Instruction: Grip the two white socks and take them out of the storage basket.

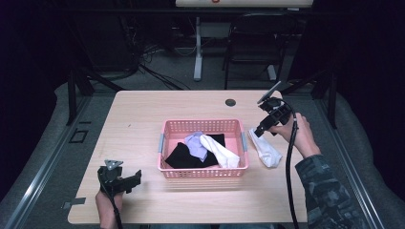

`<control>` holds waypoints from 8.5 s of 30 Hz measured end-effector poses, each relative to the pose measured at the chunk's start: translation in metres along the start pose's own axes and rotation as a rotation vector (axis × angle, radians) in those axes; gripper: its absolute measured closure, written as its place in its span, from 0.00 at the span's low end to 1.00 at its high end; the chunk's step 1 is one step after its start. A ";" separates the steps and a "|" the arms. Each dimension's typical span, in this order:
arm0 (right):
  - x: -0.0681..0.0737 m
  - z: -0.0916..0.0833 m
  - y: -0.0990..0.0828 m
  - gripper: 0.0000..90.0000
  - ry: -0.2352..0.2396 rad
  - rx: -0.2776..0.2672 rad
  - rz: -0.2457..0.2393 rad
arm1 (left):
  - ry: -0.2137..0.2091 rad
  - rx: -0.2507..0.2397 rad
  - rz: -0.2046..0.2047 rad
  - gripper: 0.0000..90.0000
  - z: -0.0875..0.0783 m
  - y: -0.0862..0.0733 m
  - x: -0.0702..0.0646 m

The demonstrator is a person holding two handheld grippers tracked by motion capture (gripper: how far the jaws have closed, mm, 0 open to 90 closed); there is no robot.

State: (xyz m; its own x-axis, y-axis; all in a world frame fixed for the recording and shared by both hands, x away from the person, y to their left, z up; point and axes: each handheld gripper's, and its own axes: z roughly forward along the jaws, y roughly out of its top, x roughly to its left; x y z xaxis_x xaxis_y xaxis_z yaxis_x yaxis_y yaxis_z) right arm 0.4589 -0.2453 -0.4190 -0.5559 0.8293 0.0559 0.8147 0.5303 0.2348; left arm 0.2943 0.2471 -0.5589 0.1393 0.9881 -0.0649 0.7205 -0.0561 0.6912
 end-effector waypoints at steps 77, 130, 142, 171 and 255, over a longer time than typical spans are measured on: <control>0.121 0.130 0.063 0.81 0.024 0.156 -0.235 | -0.017 -0.011 -0.014 0.17 0.000 0.000 0.001; 0.108 0.004 0.078 0.93 0.031 0.009 -0.228 | -0.024 -0.014 -0.014 0.17 0.000 -0.001 0.000; 0.082 -0.020 0.065 0.93 -0.007 0.005 -0.185 | -0.024 -0.011 -0.015 0.17 0.000 0.000 0.000; -0.001 -0.002 0.008 0.93 -0.049 0.044 0.008 | -0.019 -0.008 -0.018 0.17 0.003 0.001 0.000; 0.018 0.044 -0.143 0.03 0.055 -0.226 0.036 | -0.023 -0.006 -0.004 0.17 0.002 0.001 -0.002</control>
State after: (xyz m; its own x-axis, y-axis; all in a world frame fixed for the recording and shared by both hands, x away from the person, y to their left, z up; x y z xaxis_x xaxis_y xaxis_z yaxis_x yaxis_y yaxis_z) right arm 0.3391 -0.2983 -0.4944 -0.5406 0.8327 0.1195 0.7796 0.4426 0.4430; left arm 0.2962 0.2445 -0.5593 0.1521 0.9848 -0.0842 0.7172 -0.0513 0.6950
